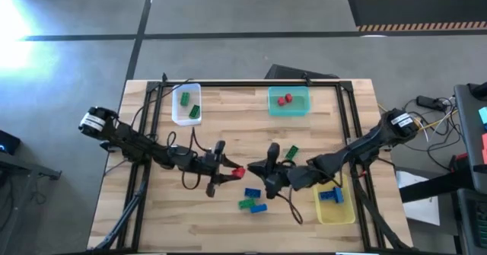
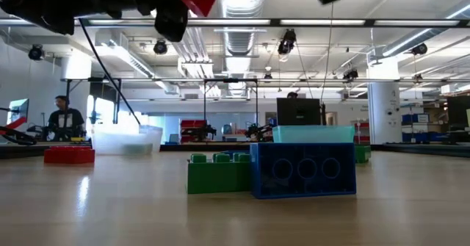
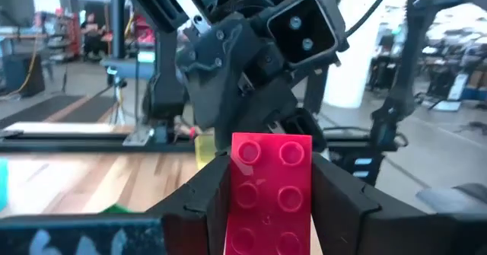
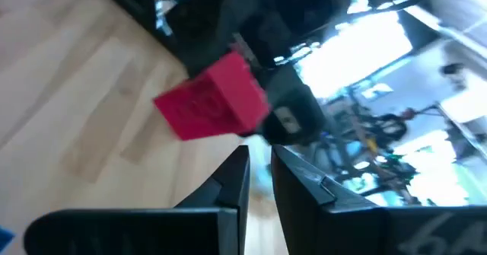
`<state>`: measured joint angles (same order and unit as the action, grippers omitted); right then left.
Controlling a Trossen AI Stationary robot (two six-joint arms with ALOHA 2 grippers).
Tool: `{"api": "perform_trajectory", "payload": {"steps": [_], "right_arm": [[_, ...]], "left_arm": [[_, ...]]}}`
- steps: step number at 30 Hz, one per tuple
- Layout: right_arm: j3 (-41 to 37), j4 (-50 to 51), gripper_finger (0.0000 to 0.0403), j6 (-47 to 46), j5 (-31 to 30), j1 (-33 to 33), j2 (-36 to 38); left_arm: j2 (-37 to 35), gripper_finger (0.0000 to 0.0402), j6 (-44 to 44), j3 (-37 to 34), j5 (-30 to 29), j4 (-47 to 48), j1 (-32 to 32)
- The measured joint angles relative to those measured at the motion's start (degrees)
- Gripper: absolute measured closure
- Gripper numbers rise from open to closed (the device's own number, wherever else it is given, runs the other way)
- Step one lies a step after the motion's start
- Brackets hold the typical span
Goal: Sort & place blocks by color
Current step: Put the red game piece into the green bin
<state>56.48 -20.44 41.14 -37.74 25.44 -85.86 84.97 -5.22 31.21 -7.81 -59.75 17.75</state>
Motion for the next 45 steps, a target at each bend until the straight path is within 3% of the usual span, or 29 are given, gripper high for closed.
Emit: {"api": "perform_trajectory", "payload": {"steps": [6, 11, 17, 23, 33, 38, 45], "right_arm": [[0.4, -2.4, 0.0355, -6.4, -2.2, 2.9, 1.6], [0.3, -4.7, 0.0355, -17.4, 0.3, 2.5, 1.0], [0.2, -4.8, 0.0338, -33.6, 0.2, 0.3, 0.5], [0.2, -7.6, 0.0255, -34.3, 0.3, -0.7, 0.5], [0.2, -20.1, 0.0133, -34.1, 1.7, -4.6, -4.3], [0.2, -21.9, 0.0103, -34.6, 5.5, -5.3, -4.5], [0.2, -22.5, 0.0102, -31.0, 6.9, -5.8, -4.3]], "left_arm": [[0.0, 0.0278, 4.0, -0.1, 0.0, -6.7, 0.4], [0.0, 0.0278, 8.1, 0.0, 0.0, -13.2, 0.4], [-0.7, 0.0278, 10.2, 0.0, -0.9, -14.7, 0.4], [-1.9, 0.0278, 13.8, 0.0, -7.4, -14.9, 0.4], [-2.0, 0.0278, 16.6, 0.8, -7.9, -14.8, 0.4], [-2.1, 0.0278, 16.5, 0.8, -7.3, -15.1, 0.5], [-2.3, 0.0278, 16.7, 0.7, -7.5, -14.6, 0.5]]}}
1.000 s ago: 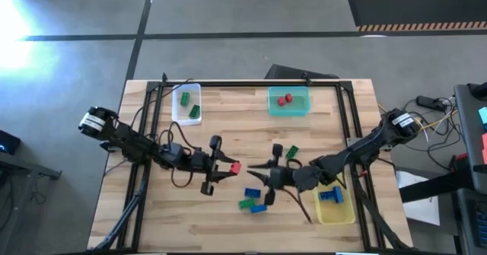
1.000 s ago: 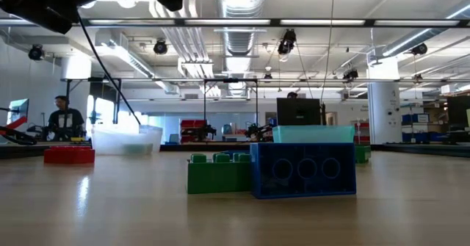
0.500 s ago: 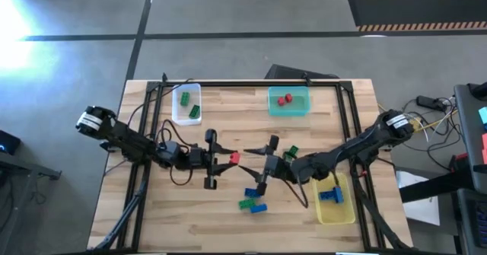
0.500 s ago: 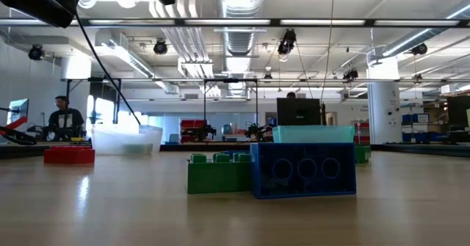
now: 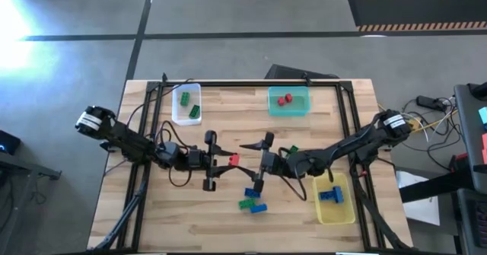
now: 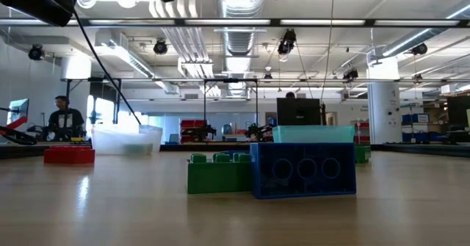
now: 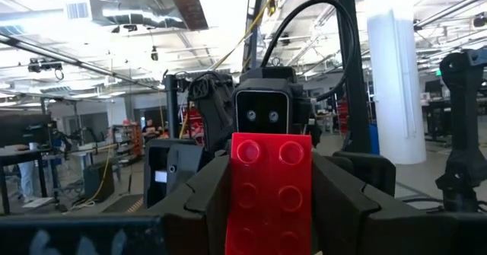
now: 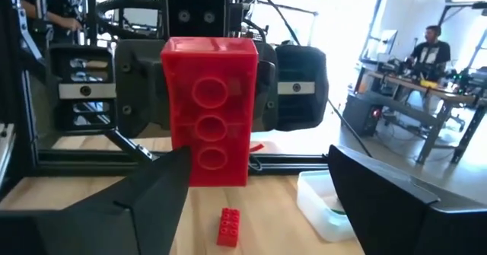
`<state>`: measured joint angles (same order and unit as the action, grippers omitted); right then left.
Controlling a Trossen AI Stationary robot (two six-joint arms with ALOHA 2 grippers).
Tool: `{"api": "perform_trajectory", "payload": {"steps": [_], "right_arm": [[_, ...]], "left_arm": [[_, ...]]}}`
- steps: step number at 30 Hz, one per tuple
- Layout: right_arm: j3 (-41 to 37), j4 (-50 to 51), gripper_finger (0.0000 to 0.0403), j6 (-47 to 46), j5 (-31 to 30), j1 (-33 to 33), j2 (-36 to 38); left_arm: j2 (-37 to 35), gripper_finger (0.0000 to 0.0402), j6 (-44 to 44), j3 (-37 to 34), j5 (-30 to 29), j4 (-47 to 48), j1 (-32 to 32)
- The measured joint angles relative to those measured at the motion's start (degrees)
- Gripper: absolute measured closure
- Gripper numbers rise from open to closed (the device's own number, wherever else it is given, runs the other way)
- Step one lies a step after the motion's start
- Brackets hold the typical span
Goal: Sort & place blocks by color
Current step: Put the red game piece into the green bin
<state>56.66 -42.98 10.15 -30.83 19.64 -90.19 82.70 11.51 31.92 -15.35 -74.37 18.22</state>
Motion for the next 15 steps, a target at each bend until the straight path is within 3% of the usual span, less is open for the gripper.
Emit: {"api": "perform_trajectory", "payload": {"steps": [8, 15], "right_arm": [[0.0, 7.6, 0.0112, 0.3, 1.5, 0.2, 2.5], [0.0, 9.5, 0.0093, -2.1, 1.8, 0.2, 3.9]], "left_arm": [[0.0, 0.0278, -0.5, 0.0, -1.0, 0.4, 0.1], [0.0, 0.0278, -0.5, 0.0, -0.7, 0.4, 0.1]]}}
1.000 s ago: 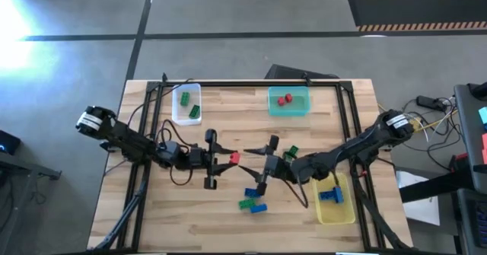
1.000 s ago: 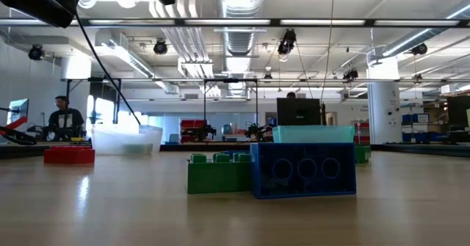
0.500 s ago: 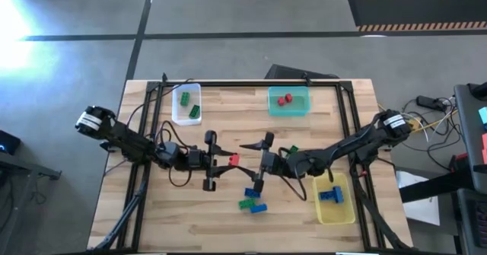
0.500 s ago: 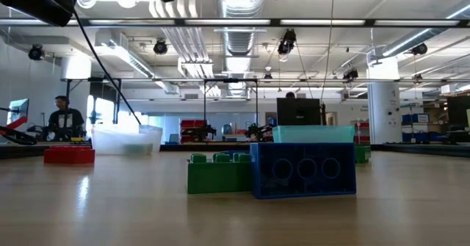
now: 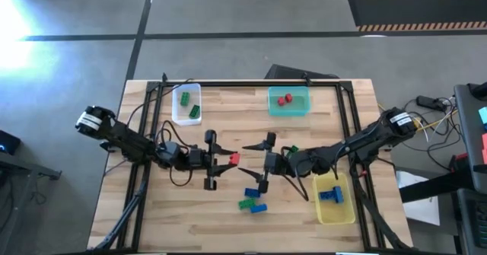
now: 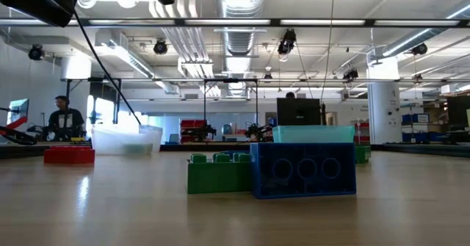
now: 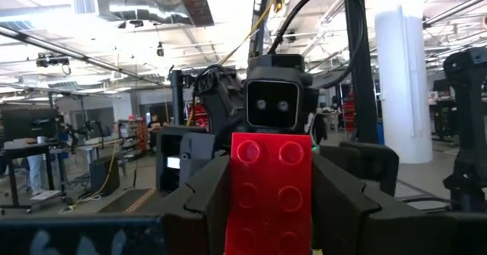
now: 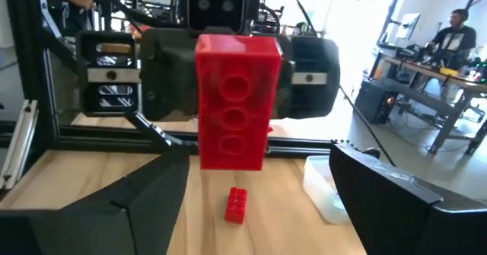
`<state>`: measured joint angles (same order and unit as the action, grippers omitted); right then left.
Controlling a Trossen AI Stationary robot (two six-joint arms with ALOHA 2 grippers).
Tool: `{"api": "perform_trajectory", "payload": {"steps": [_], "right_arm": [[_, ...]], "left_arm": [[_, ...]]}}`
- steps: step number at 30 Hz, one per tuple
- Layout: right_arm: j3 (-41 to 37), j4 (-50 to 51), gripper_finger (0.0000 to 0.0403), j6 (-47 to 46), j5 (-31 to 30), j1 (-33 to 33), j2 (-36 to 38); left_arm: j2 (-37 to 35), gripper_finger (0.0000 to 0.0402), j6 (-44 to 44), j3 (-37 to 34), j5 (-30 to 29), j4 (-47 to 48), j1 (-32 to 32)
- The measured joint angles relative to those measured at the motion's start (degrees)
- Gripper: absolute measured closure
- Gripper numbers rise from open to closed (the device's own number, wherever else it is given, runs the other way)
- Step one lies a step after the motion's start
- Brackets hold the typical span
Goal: Sort & place blocks by color
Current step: Put the red game piece into the green bin
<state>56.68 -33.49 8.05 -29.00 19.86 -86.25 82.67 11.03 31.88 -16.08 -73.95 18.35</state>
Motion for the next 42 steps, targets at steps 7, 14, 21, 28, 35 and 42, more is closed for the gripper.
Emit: {"api": "perform_trajectory", "payload": {"steps": [7, 14, 21, 28, 35, 42], "right_arm": [[0.0, -5.5, 0.0081, 0.0, 2.3, -1.4, -2.4], [0.0, -10.9, 0.0095, 5.1, 2.6, -1.4, -3.4], [0.0, -12.7, 0.0133, 5.1, 5.0, -2.9, -4.3], [0.0, -18.6, 0.0158, 6.8, 8.4, -4.0, -8.2], [0.0, -20.9, 0.0202, 9.6, 8.4, -4.0, -9.2], [0.0, -20.7, 0.0280, 9.8, 8.6, -4.0, -9.2]], "left_arm": [[0.0, 0.0277, 1.4, 0.0, -0.4, -0.1, 0.0], [0.1, 0.0269, 1.4, 0.0, -0.7, -0.1, 0.0], [0.1, 0.0267, 1.4, 0.0, -0.7, -0.4, 0.0], [0.1, 0.0266, 1.4, 0.0, -0.8, -0.1, 0.0], [0.1, 0.0265, 1.4, 0.0, -0.7, 0.1, 0.0], [0.1, 0.0265, 2.0, 0.0, -0.5, 0.7, 0.0]]}}
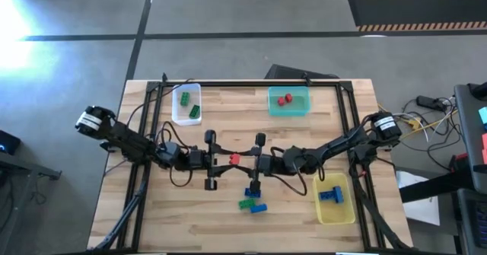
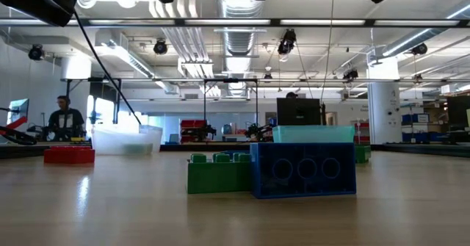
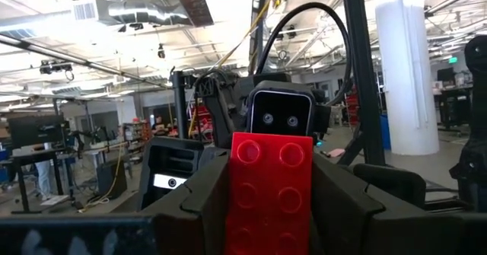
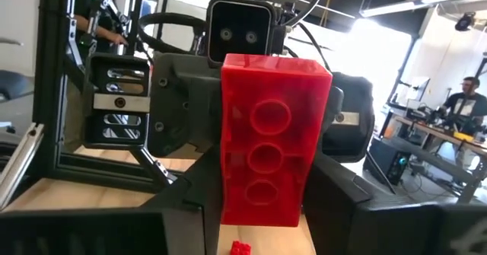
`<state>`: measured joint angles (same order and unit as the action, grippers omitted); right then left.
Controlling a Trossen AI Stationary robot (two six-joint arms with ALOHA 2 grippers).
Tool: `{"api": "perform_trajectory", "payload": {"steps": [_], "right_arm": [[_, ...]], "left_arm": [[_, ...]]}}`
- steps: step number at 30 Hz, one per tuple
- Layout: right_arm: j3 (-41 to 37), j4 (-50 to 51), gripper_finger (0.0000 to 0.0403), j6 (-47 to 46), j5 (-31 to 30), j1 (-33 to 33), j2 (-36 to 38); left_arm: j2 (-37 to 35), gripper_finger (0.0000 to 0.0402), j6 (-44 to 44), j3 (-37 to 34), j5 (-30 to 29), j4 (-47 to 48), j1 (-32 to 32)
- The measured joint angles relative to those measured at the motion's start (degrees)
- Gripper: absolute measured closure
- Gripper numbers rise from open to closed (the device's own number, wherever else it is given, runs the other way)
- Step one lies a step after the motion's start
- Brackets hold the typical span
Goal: Sort & place blocks by color
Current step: Put the red game piece into the green bin
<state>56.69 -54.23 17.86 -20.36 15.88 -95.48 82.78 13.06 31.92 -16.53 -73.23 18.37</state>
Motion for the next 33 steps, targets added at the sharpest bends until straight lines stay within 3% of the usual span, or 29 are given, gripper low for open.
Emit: {"api": "perform_trajectory", "payload": {"steps": [9, 14, 17, 21, 26, 30, 33], "right_arm": [[0.0, 0.8, 0.0280, 0.3, -0.2, 0.0, 0.1], [0.0, 2.2, 0.0280, 2.3, -1.0, -0.1, 0.1], [0.0, 5.2, 0.0280, 2.0, -3.4, 0.0, 0.5], [0.0, 16.2, 0.0280, -3.6, -9.3, -0.1, 2.7], [0.0, 35.2, 0.0280, -15.4, -18.9, -1.4, 6.2], [0.0, 51.4, 0.0280, -25.6, -25.4, -5.0, 8.9], [0.0, 61.9, 0.0280, -33.4, -25.4, -10.0, 11.1]], "left_arm": [[0.0, 0.0258, -1.7, 0.0, 0.0, 0.3, 0.0], [-0.2, 0.0201, -3.0, 0.0, 1.2, 1.6, 0.0], [-2.4, 0.0155, -2.8, 0.0, 0.9, 8.8, 0.0], [-8.8, 0.0111, -2.6, 0.0, -1.1, 25.3, -0.1], [-18.8, 0.0090, -0.8, -0.1, -4.0, 39.6, 0.0], [-25.2, 0.0089, 4.0, -0.1, -10.1, 41.2, -0.2], [-28.5, 0.0089, 7.6, -0.1, -13.6, 41.2, -0.4]]}}
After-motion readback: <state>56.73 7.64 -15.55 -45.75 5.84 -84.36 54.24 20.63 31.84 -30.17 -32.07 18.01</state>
